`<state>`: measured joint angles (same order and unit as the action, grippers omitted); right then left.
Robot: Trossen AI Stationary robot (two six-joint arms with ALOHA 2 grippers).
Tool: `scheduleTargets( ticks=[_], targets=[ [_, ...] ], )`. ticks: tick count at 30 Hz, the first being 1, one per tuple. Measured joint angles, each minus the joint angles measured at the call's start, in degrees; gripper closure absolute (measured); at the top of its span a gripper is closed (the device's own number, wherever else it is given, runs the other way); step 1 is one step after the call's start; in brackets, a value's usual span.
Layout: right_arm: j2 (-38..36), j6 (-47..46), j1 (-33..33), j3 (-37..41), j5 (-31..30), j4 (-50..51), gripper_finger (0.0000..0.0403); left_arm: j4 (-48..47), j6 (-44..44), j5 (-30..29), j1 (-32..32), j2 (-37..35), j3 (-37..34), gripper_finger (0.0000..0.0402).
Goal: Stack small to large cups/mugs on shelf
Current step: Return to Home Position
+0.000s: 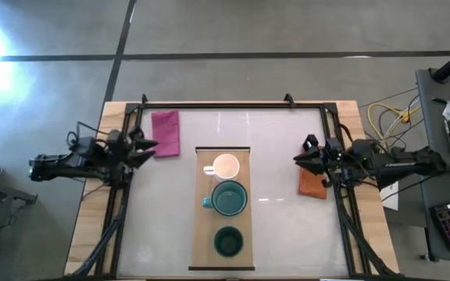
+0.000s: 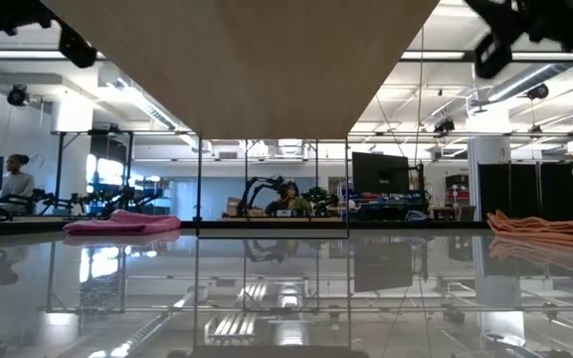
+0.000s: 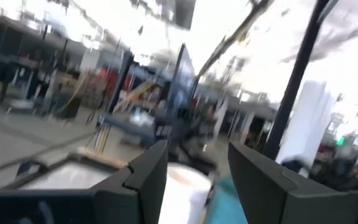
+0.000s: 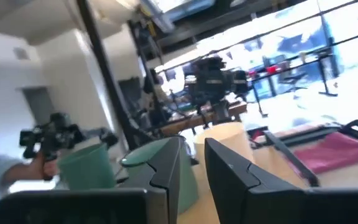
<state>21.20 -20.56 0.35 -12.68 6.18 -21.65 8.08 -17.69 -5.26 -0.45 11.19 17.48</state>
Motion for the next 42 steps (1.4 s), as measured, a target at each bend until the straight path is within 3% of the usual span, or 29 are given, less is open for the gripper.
scheduleTargets(
  ticks=[5,10,20,42],
  targets=[
    [-11.2,-1.3,-0.4,6.4,-2.0,1.8,0.0335,-6.4,0.0,-0.1,0.0,-10.0,-2.9,0.0245],
    [-21.3,-4.1,-0.5,7.8,-4.2,16.7,0.0335,-15.8,-3.1,-0.6,0.0,-8.8,-0.8,0.0245],
    [-19.1,-6.1,-0.5,9.8,-7.9,25.9,0.0335,-17.5,-4.0,-4.3,0.0,-9.2,-3.6,0.0245],
    [-17.7,-6.0,-0.5,10.5,-7.7,25.6,0.0335,-16.5,-4.4,-4.1,0.1,-2.7,-7.8,0.0245]
  ],
)
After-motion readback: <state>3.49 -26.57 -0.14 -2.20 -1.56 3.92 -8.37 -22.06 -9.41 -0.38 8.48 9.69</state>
